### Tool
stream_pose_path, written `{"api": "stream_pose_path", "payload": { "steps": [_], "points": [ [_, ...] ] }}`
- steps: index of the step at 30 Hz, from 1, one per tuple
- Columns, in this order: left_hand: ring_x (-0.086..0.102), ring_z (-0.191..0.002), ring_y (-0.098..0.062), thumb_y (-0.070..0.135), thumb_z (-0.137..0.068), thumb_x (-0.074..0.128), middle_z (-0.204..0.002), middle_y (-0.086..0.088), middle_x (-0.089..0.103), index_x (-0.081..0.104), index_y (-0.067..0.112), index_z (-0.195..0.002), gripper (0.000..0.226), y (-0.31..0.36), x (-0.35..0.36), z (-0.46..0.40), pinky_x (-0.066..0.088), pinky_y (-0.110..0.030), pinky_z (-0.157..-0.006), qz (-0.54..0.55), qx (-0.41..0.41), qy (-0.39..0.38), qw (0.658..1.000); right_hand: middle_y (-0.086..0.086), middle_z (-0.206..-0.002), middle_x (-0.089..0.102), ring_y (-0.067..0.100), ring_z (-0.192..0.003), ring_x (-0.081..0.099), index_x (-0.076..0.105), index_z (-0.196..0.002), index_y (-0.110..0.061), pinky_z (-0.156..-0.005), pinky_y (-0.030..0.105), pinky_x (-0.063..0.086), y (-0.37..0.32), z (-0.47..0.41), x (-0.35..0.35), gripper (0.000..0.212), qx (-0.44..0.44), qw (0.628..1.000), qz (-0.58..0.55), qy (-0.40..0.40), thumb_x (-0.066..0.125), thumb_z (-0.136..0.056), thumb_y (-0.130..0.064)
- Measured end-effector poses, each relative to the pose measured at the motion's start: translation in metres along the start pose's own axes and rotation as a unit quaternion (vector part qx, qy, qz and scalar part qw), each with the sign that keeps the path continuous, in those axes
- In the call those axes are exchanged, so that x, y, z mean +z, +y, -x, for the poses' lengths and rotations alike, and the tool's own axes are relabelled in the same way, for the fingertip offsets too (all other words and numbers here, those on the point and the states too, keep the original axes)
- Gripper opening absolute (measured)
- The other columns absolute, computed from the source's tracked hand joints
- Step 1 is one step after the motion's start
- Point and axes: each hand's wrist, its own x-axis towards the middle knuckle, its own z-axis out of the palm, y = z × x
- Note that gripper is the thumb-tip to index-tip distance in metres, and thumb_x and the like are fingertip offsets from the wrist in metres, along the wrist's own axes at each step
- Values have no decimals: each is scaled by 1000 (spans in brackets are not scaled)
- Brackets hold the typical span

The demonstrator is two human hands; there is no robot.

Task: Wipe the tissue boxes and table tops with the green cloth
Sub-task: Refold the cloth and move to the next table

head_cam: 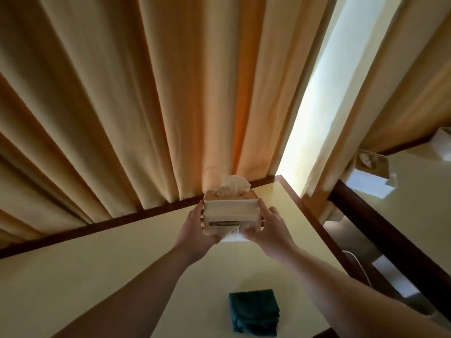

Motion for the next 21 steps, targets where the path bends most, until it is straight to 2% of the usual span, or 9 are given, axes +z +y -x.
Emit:
{"api": "stream_pose_path", "payload": {
  "steps": [5, 9, 11, 13, 16, 19, 21],
  "points": [
    [55, -124, -18, 54, -57, 86, -142, 8, 47, 19, 43, -158, 121, 35, 58, -45, 54, -43, -101, -12, 24, -23, 999, -9, -109, 45, 12, -103, 57, 22, -159, -36, -74, 10, 45, 46, -26, -45, 100, 11, 1000, 4, 27, 85, -82, -30],
    [55, -121, -18, 50, -63, 87, -134, 11, 45, 23, 44, -157, 114, 52, 93, -72, 51, -36, -98, -18, 32, -30, 999, -5, -117, 47, 13, -99, 59, 21, -160, -47, -84, 25, 56, 79, -47, -62, 106, 20, 998, -10, 51, 84, -76, -27],
    [55, -121, -17, 60, -64, 86, -136, 11, 45, 22, 45, -157, 114, 56, 107, -81, 52, -38, -99, -14, 33, -30, 999, -4, -113, 48, 13, -97, 59, 17, -160, -50, -89, 29, 57, 94, -54, -64, 112, 27, 998, -14, 60, 86, -75, -27],
    [56, -121, -17, 67, -64, 83, -140, 11, 45, 19, 46, -158, 115, 57, 118, -90, 53, -42, -100, -17, 35, -29, 999, -4, -112, 48, 12, -98, 60, 6, -156, -59, -93, 28, 57, 109, -59, -62, 121, 24, 997, -18, 76, 88, -75, -26],
    [57, -126, -19, 61, -71, 84, -148, 11, 42, 17, 42, -159, 112, 53, 133, -102, 52, -44, -102, -35, 32, -33, 998, -5, -112, 48, 8, -98, 60, -4, -149, -70, -90, 19, 55, 128, -61, -57, 129, 20, 994, -30, 100, 90, -75, -22],
    [55, -130, -19, 49, -72, 85, -152, 13, 43, 18, 44, -157, 108, 50, 141, -108, 51, -45, -103, -46, 27, -33, 998, -6, -107, 51, 3, -93, 60, 5, -154, -64, -82, 6, 49, 141, -60, -54, 123, 17, 992, -45, 114, 88, -77, -15],
    [53, -132, -19, 35, -74, 86, -152, 11, 45, 19, 40, -158, 108, 48, 145, -113, 48, -38, -101, -55, 23, -34, 998, -6, -109, 53, 1, -95, 60, 13, -159, -56, -85, 11, 53, 148, -59, -50, 114, 22, 993, -45, 110, 84, -81, -14]
  ]
}}
